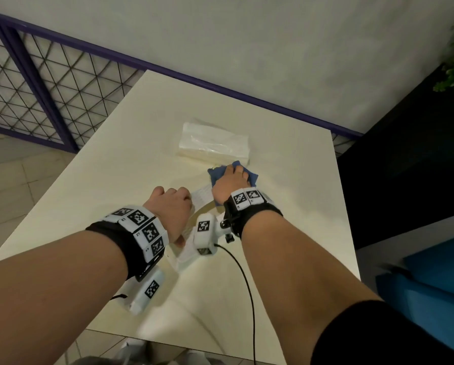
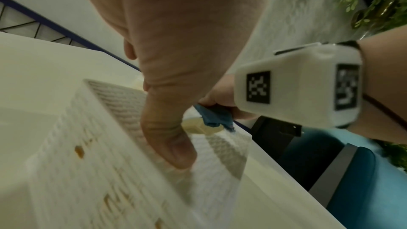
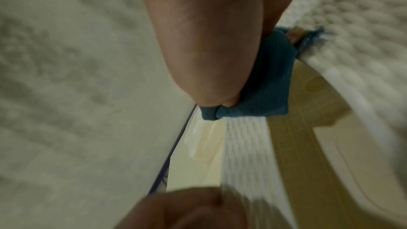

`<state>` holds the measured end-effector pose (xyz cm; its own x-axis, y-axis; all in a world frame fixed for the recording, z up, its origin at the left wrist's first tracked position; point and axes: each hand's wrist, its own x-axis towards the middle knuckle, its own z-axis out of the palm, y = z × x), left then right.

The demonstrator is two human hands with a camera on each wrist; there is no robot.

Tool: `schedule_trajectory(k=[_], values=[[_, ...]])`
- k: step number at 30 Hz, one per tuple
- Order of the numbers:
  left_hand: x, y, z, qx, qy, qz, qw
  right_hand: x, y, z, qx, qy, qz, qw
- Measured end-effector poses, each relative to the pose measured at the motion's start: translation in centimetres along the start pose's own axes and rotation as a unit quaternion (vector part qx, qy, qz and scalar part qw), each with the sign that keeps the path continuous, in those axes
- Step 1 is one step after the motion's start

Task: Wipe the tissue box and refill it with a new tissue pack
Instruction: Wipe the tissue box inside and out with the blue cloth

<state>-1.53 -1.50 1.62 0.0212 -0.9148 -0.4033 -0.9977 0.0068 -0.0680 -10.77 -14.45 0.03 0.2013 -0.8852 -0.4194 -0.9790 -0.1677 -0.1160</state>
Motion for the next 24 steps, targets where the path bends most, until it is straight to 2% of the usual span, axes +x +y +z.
schedule_trajectory(k=[3,5,8,11,14,16,18,20,22,24], values=[[0.0,-0.1,0.2,-0.029,0.015,0.001,0.999,-2.3,-0.3,1.8,0.01,0.014,-0.072,0.997],[-0.2,-0.2,0.4,-0.045,0.022,-0.003,0.999,-4.2,-0.7,2.9,-0.001,-0.005,-0.126,0.992],[-0.7,-0.1,0.6,-0.067,0.026,-0.021,0.997,-6.0,-0.6,1.8,-0.015,-0.016,-0.181,0.983],[-1.1,-0.2,0.5,-0.101,0.033,-0.037,0.994,-6.6,1.0,-1.9,0.025,-0.033,-0.164,0.986],[-2.1,-0.6,0.7,-0.095,0.069,-0.087,0.989,-6.0,3.8,-5.4,0.181,0.041,-0.11,0.976],[-2.8,-0.5,1.4,-0.078,0.07,-0.123,0.987,-5.2,5.4,-6.3,0.232,0.068,-0.102,0.965],[-3.3,-0.3,2.2,-0.09,0.053,-0.139,0.985,-4.1,6.1,-5.3,0.202,0.022,-0.095,0.974],[-3.2,-0.4,2.6,-0.105,0.049,-0.139,0.984,-3.3,5.9,-2.7,0.096,-0.033,-0.088,0.991],[-2.9,-0.6,2.6,-0.101,0.043,-0.126,0.986,-3.3,4.8,0.2,0.012,-0.035,-0.096,0.995],[-2.5,-0.7,2.4,-0.091,0.034,-0.117,0.988,-4.4,2.9,2.2,-0.016,-0.046,-0.145,0.988]])
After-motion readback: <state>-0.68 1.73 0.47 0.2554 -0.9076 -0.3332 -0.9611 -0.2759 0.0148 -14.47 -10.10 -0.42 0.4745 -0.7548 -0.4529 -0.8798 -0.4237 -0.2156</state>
